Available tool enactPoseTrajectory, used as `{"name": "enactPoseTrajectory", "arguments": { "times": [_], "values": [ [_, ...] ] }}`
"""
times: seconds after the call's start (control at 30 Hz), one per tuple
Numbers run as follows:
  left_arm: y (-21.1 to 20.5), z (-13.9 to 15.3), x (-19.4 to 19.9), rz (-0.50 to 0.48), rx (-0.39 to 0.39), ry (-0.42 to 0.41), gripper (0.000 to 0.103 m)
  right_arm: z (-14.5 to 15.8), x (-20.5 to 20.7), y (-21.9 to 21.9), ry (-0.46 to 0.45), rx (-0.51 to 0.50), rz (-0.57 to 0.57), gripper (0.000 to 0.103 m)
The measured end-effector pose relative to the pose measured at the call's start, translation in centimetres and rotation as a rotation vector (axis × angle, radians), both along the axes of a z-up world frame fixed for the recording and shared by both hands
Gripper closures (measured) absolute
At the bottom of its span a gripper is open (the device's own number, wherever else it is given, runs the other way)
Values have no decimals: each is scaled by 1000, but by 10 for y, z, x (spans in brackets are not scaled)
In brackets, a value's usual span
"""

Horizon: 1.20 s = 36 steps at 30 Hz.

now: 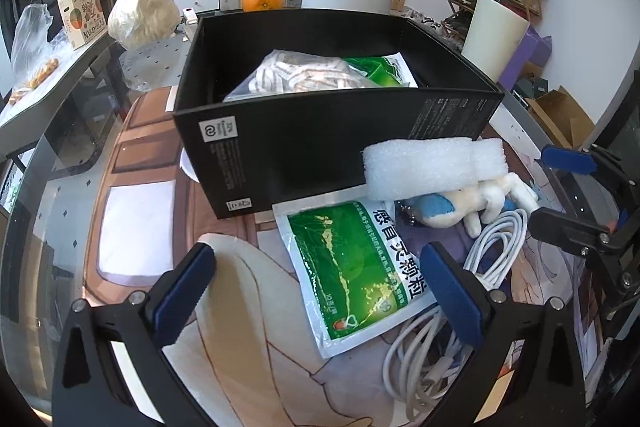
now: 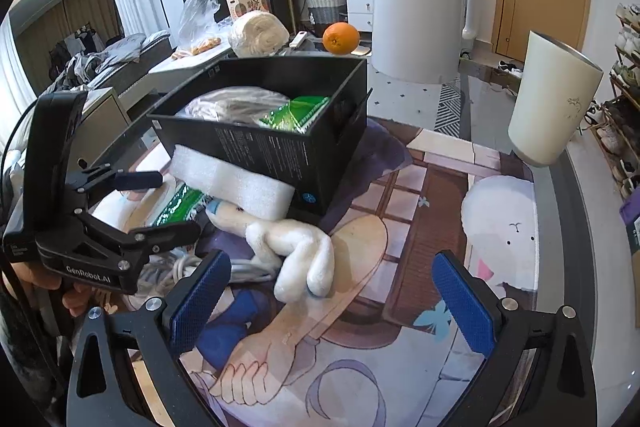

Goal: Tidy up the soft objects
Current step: 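Move the left gripper to the large green medicine packet while the right moves to the white plush bunny, then close the right gripper on the white plush bunny and lift it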

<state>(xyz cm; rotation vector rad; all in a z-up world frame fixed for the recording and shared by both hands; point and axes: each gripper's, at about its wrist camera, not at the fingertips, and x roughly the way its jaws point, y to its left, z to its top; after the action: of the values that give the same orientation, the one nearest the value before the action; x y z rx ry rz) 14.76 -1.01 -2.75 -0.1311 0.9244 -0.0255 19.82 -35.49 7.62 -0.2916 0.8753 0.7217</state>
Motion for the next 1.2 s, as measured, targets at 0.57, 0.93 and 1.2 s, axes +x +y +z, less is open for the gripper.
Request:
{"name": "enactPoseTrajectory", "arguments": {
  "times": [0.57, 0.93, 1.2],
  "values": [
    [-7, 1, 4, -23, 31, 9, 1, -9, 3, 20, 28, -3, -7, 1],
    [1, 2, -2, -21, 9, 12, 1, -22, 11, 37, 62, -49, 25, 2],
    [3, 1, -5, -27, 19, 12, 1, -31, 11, 43, 48, -82, 24, 22]
  ]
}}
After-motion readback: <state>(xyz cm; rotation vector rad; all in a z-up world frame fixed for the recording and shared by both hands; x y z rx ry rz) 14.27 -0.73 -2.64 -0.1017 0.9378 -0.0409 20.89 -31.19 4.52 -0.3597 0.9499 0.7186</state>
